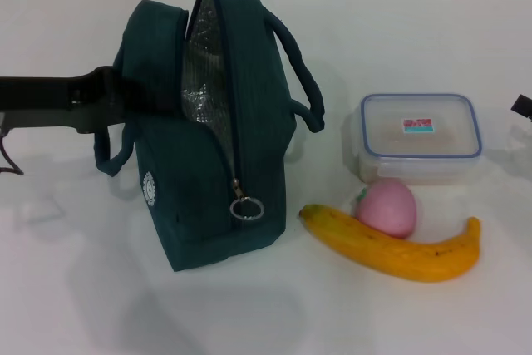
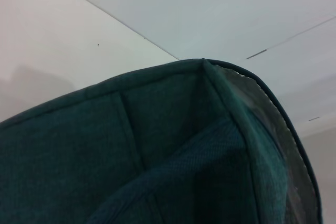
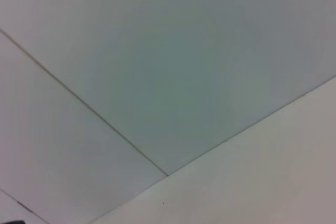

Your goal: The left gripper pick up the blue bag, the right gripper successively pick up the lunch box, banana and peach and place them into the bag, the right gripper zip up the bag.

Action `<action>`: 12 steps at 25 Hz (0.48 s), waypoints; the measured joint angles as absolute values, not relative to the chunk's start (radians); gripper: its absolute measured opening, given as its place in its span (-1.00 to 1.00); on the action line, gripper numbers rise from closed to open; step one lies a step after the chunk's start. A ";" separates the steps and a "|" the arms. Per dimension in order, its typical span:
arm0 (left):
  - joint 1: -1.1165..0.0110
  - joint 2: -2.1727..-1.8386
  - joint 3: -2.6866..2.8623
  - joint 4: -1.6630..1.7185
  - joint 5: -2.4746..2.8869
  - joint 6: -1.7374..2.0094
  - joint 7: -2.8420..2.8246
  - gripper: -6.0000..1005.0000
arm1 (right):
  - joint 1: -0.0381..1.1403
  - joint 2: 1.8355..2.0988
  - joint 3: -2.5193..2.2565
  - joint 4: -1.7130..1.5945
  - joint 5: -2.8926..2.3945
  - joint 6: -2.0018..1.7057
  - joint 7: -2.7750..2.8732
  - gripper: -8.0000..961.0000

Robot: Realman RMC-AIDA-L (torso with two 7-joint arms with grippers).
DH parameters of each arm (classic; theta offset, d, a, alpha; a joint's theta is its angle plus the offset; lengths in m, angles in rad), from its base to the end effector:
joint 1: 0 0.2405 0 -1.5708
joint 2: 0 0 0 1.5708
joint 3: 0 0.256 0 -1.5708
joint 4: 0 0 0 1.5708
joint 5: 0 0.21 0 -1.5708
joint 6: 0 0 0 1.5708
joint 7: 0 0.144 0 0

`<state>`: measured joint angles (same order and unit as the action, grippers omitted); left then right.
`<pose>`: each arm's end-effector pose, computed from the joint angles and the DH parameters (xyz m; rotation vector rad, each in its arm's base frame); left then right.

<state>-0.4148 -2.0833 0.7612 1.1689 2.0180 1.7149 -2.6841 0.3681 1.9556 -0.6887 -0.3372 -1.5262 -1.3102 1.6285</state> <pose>-0.2383 0.3197 0.0683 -2.2724 -1.9061 -0.6971 0.3554 0.3118 0.0385 -1.9405 1.3965 1.0404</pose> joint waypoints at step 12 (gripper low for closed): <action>-0.443 -2.077 0.761 1.158 2.026 1.714 -2.698 -0.92 | 0.436 1.916 -0.786 -0.276 -1.551 -1.298 1.864 0.81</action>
